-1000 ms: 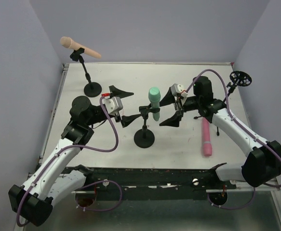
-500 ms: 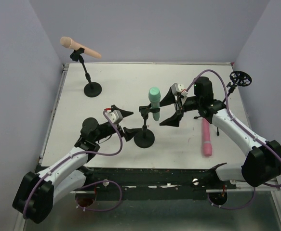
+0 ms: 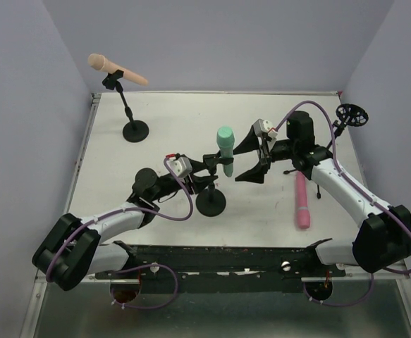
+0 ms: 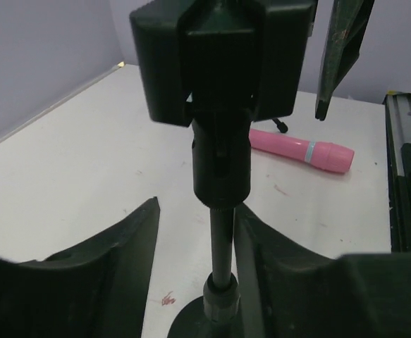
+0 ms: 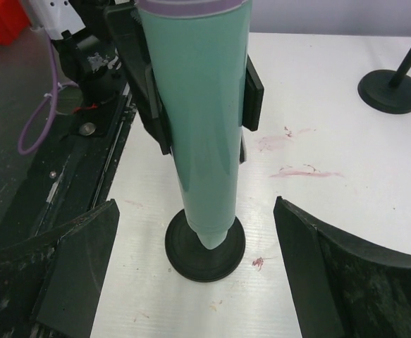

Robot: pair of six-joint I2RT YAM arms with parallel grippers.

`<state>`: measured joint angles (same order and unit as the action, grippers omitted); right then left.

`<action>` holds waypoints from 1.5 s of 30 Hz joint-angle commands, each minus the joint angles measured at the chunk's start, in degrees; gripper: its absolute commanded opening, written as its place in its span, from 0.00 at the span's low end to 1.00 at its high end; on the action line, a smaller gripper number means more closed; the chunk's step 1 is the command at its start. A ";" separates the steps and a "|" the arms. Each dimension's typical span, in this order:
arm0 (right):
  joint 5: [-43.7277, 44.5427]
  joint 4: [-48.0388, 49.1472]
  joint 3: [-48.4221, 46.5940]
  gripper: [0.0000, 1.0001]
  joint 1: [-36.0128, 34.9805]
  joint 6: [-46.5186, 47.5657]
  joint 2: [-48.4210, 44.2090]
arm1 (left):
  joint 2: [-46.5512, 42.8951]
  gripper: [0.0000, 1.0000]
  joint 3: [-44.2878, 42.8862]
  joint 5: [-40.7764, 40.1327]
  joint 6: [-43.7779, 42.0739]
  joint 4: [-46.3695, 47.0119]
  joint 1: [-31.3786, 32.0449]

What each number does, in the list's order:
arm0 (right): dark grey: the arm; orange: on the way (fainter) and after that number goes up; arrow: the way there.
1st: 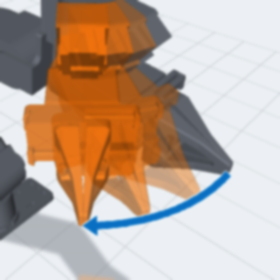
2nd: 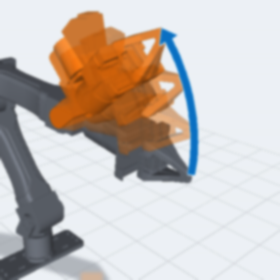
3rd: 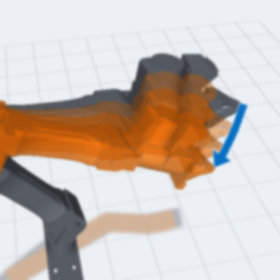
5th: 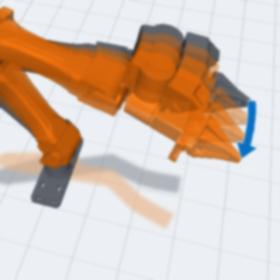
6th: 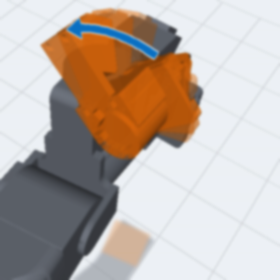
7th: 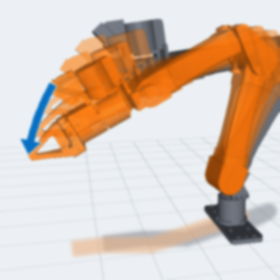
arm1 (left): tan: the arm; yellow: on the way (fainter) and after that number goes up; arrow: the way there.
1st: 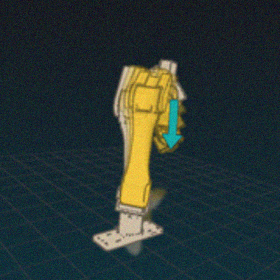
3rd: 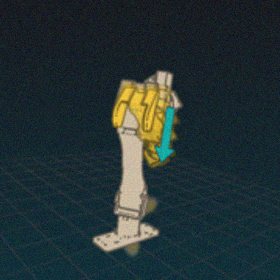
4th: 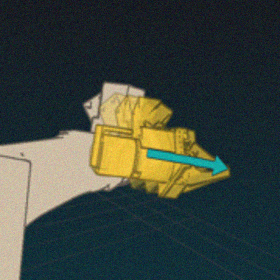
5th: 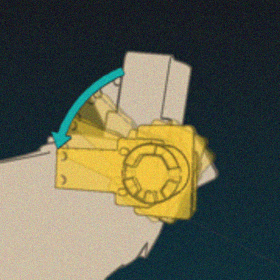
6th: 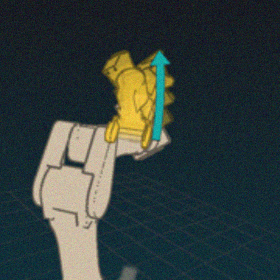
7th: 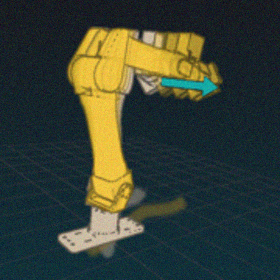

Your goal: Attach the microphones to the stand

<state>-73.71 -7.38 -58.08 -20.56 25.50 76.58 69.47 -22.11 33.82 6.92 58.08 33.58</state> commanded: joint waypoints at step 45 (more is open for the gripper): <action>-3.89 -0.97 0.52 0.98 1.04 0.43 0.59 | 6.10 0.00 -6.45 -14.41 6.17 17.14 -53.00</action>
<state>-76.01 -7.40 -58.04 -19.79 25.50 76.77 70.46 -23.53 14.59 8.05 61.30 -17.23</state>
